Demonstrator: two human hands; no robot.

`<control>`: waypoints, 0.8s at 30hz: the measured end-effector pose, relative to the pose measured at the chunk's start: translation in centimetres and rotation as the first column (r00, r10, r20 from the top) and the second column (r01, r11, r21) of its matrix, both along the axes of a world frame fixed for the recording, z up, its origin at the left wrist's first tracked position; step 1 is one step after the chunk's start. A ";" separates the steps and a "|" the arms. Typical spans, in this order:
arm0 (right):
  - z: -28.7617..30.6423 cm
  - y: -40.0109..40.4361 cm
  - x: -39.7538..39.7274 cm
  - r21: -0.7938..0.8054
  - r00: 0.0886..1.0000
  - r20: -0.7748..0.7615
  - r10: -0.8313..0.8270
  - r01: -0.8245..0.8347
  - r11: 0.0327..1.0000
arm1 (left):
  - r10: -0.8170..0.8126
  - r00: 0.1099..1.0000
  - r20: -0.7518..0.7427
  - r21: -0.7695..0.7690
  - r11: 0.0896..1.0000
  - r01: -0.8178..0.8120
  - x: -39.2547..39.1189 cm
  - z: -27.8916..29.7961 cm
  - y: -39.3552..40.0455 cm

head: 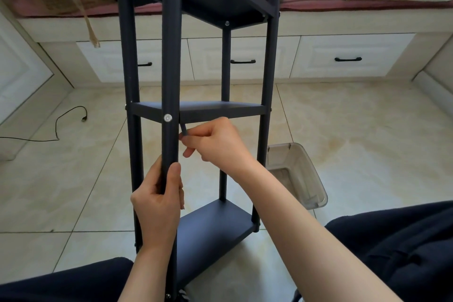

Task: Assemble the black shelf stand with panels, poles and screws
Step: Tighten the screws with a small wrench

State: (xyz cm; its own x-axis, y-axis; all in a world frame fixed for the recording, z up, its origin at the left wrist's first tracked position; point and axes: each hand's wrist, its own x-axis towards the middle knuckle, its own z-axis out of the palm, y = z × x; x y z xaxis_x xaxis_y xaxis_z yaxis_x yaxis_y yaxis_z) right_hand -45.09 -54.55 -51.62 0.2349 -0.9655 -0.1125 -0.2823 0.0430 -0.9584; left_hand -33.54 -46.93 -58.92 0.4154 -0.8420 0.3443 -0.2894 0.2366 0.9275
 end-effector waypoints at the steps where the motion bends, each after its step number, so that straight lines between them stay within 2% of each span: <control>1: 0.0 -0.1 0.0 -0.014 1.000 -0.008 -0.002 0.002 1.000 | -0.001 1.000 0.002 -0.003 1.000 0.001 0.0 0.0 0.0; 7: -1.0 0.0 -0.1 -0.086 1.000 0.007 -0.030 0.031 0.996 | 0.002 1.000 0.011 -0.011 1.000 -0.002 0.1 -0.2 -0.1; 17: -4.8 0.3 2.6 -0.317 0.965 0.199 -0.171 0.228 0.921 | 0.017 0.999 0.042 -0.023 1.000 -0.016 0.4 -0.6 -0.2; 24: -6.2 -0.3 3.9 -0.346 0.934 0.297 -0.201 0.302 0.889 | 0.021 0.997 0.071 -0.019 1.000 -0.020 0.6 -0.8 -0.2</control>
